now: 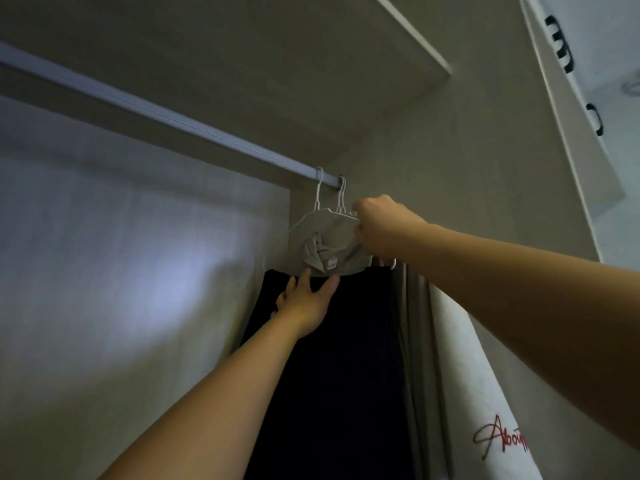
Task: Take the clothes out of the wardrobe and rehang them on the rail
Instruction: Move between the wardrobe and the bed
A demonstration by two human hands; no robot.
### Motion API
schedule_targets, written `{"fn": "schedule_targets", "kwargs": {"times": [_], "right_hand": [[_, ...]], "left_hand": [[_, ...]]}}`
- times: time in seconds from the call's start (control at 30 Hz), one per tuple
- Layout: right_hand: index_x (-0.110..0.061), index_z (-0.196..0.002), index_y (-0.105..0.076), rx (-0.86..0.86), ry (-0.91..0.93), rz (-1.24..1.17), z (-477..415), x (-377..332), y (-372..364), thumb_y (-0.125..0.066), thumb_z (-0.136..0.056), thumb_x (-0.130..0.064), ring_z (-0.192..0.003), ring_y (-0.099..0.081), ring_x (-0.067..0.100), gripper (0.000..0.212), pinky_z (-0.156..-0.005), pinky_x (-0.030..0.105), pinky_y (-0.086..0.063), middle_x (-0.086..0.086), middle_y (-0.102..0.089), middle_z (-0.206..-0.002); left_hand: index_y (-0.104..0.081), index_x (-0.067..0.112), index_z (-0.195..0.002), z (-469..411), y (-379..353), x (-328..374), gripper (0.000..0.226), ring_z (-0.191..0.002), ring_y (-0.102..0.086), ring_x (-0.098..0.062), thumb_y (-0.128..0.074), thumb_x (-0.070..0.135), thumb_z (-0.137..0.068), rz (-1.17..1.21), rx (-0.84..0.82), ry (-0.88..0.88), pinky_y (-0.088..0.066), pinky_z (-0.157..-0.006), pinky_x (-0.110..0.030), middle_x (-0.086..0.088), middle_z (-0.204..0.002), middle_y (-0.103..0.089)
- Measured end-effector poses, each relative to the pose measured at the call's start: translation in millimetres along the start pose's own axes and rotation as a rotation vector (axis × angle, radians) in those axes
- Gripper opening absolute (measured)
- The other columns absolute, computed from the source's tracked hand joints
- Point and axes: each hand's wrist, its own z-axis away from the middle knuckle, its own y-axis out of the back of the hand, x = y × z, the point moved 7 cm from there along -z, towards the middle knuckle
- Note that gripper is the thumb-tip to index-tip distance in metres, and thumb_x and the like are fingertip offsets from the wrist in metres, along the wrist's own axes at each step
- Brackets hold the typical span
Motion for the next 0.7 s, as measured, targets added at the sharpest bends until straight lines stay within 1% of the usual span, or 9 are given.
{"fn": "schedule_targets", "kwargs": {"times": [0.13, 0.23, 0.27, 0.37, 0.43, 0.5, 0.57, 0.6, 0.7], "right_hand": [[0.0, -0.116, -0.054, 0.015, -0.061, -0.032, -8, -11, 1, -0.045, -0.093, -0.004, -0.107, -0.057, 0.042, 0.025, -0.076, 0.038, -0.042, 0.022, -0.054, -0.118], [-0.002, -0.118, -0.054, 0.054, -0.089, -0.045, -12, -19, -4, -0.043, -0.094, -0.004, -0.105, -0.057, 0.039, 0.026, -0.075, 0.039, -0.041, 0.018, -0.055, -0.117], [-0.003, -0.117, -0.054, 0.068, -0.102, -0.053, -13, -20, -5, -0.043, -0.093, -0.004, -0.104, -0.058, 0.038, 0.026, -0.074, 0.038, -0.041, 0.017, -0.056, -0.116], [-0.003, -0.116, -0.054, 0.077, -0.169, -0.156, -16, -19, -8, -0.045, -0.093, -0.006, -0.104, -0.058, 0.038, 0.025, -0.076, 0.038, -0.043, 0.017, -0.058, -0.117], [-0.002, -0.114, -0.054, 0.058, -0.199, -0.249, -17, -17, -9, -0.047, -0.093, -0.009, -0.104, -0.058, 0.038, 0.023, -0.08, 0.038, -0.046, 0.018, -0.058, -0.117], [-0.003, -0.11, -0.052, 0.059, -0.222, -0.312, -18, -13, -9, -0.047, -0.093, -0.009, -0.094, -0.056, 0.036, 0.019, -0.078, 0.037, -0.046, 0.018, -0.057, -0.112], [-0.004, -0.106, -0.051, 0.09, -0.24, -0.34, -18, -10, -9, -0.046, -0.093, -0.008, -0.086, -0.05, 0.033, 0.014, -0.074, 0.035, -0.043, 0.018, -0.056, -0.11], [-0.004, -0.105, -0.052, 0.107, -0.248, -0.356, -20, -8, -9, -0.046, -0.094, -0.007, -0.087, -0.051, 0.035, 0.013, -0.074, 0.035, -0.042, 0.02, -0.057, -0.112], [0.001, -0.113, -0.055, 0.169, -0.277, -0.413, -24, -2, -5, -0.048, -0.093, -0.007, -0.101, -0.058, 0.04, 0.023, -0.073, 0.033, -0.042, 0.021, -0.058, -0.115]], "left_hand": [[-0.017, 0.035, -0.158, -4, -6, -5, 0.089, -0.15, -0.017, -0.033, -0.037, 0.082, -0.084, 0.073, -0.004, 0.018, -0.017, -0.12, -0.054, 0.0, -0.166, -0.012], [-0.024, 0.033, -0.156, -6, -9, -6, 0.111, -0.149, -0.025, -0.029, -0.035, 0.092, -0.063, 0.189, -0.008, -0.004, -0.021, -0.119, -0.052, 0.002, -0.164, -0.023], [-0.024, 0.032, -0.156, -6, -9, -5, 0.112, -0.148, -0.026, -0.028, -0.036, 0.091, -0.062, 0.219, -0.013, -0.018, -0.022, -0.12, -0.051, 0.002, -0.163, -0.025], [-0.023, 0.03, -0.157, -2, -10, -5, 0.099, -0.147, -0.029, -0.025, -0.04, 0.083, -0.075, 0.279, -0.036, -0.05, -0.023, -0.12, -0.046, 0.003, -0.163, -0.027], [-0.022, 0.032, -0.157, 0, -10, -7, 0.108, -0.147, -0.03, -0.025, -0.039, 0.086, -0.065, 0.292, -0.039, -0.056, -0.024, -0.119, -0.046, 0.004, -0.162, -0.027], [-0.02, 0.035, -0.157, 2, -13, -8, 0.116, -0.146, -0.031, -0.026, -0.037, 0.09, -0.056, 0.292, -0.046, -0.06, -0.024, -0.119, -0.049, 0.005, -0.162, -0.027], [-0.017, 0.038, -0.156, 1, -16, -8, 0.118, -0.146, -0.031, -0.026, -0.036, 0.093, -0.053, 0.283, -0.056, -0.06, -0.024, -0.119, -0.051, 0.005, -0.163, -0.026], [-0.016, 0.038, -0.157, 0, -17, -7, 0.119, -0.146, -0.03, -0.026, -0.035, 0.094, -0.053, 0.28, -0.058, -0.065, -0.024, -0.119, -0.052, 0.005, -0.163, -0.025], [-0.013, 0.039, -0.157, -1, -16, -1, 0.12, -0.147, -0.029, -0.027, -0.033, 0.095, -0.053, 0.266, -0.055, -0.087, -0.025, -0.118, -0.053, 0.005, -0.164, -0.022]]}}
